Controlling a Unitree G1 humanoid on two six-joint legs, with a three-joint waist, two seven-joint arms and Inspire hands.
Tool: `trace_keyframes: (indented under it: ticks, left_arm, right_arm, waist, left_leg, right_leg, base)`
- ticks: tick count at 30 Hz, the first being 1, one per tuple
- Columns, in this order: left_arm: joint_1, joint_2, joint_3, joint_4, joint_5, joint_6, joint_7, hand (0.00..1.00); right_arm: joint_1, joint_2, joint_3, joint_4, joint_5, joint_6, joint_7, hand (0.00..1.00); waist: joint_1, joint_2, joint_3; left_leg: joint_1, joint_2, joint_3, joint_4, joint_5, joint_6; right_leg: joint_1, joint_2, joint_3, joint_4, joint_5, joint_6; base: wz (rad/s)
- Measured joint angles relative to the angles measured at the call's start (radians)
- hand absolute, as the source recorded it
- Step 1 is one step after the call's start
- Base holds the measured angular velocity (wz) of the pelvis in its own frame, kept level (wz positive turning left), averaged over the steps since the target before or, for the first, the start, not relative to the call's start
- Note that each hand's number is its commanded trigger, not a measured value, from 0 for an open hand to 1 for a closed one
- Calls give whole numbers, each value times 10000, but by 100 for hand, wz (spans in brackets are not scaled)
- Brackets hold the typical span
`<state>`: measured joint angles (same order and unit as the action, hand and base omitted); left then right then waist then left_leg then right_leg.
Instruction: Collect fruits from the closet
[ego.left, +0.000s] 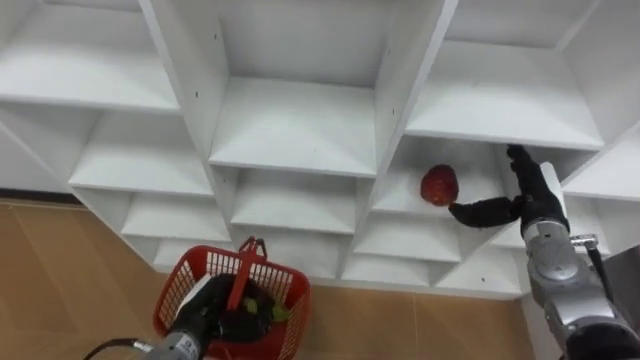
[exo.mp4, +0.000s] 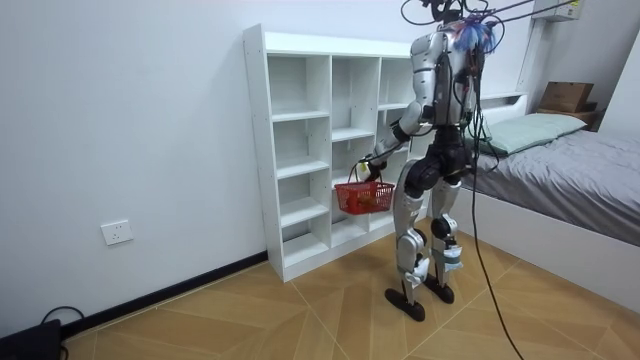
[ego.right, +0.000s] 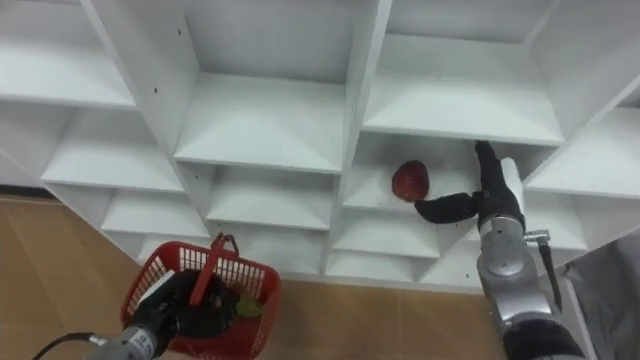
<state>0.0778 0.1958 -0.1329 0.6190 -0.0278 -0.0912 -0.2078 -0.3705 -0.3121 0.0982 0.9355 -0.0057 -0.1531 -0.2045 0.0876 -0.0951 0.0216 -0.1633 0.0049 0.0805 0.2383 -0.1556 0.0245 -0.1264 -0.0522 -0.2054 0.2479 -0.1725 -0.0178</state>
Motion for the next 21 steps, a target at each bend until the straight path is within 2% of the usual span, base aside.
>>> trace_keyframes:
  ticks: [2, 3, 7, 12, 15, 21]
  left_arm:
    - [-50, 20, -3, 1, -3, -2, 4, 100]
    - [-132, 48, -23, 17, -2, 0, 10, 100]
    - [-521, 110, -294, 627, -1, -2, 60, 100]
    - [-519, 123, -306, 883, -3, 0, 68, 100]
    - [-607, 122, -392, 991, -26, -1, 82, 100]
    - [-874, 115, -651, 1447, -16, 68, 87, 100]
  right_arm:
    - [-108, -16, -6, 39, 38, 87, 3, 0]
    - [-211, -65, -4, 41, 81, 94, 3, 0]
    - [-317, -167, 8, 46, 224, 99, -23, 0]
    - [-470, -176, 1, 50, 231, 99, -269, 0]
    - [-821, -180, 1, 285, 219, 99, -335, 0]
    - [-1323, -368, -15, 345, 134, 106, -562, 0]
  waist:
    - [109, -24, 14]
    - [122, -20, 57]
    - [310, -14, 131]
    - [306, 19, 166]
    - [257, 154, 260]
    - [289, 199, 262]
  left_leg:
    - [-246, -6, -32, 68, 8, 13]
    - [-496, -8, -93, 214, 10, 17]
    - [-892, -15, -182, 372, 19, 31]
    - [-1127, -18, -251, 396, 23, 36]
    - [-1265, -27, -261, 453, 24, 38]
    - [-1789, -32, -239, 543, 60, 61]
  right_leg:
    - [-253, -23, -54, 121, -1, 1]
    - [-413, -34, -130, 129, 9, -15]
    - [-759, -50, -190, 259, 21, -33]
    - [-965, -51, -219, 277, 23, -36]
    - [-1066, -83, -319, 310, 24, -37]
    - [-1709, -138, -284, 607, 20, -33]
  base:
    - [7]
    - [14]
    - [6]
    - [3]
    - [2]
    - [0]
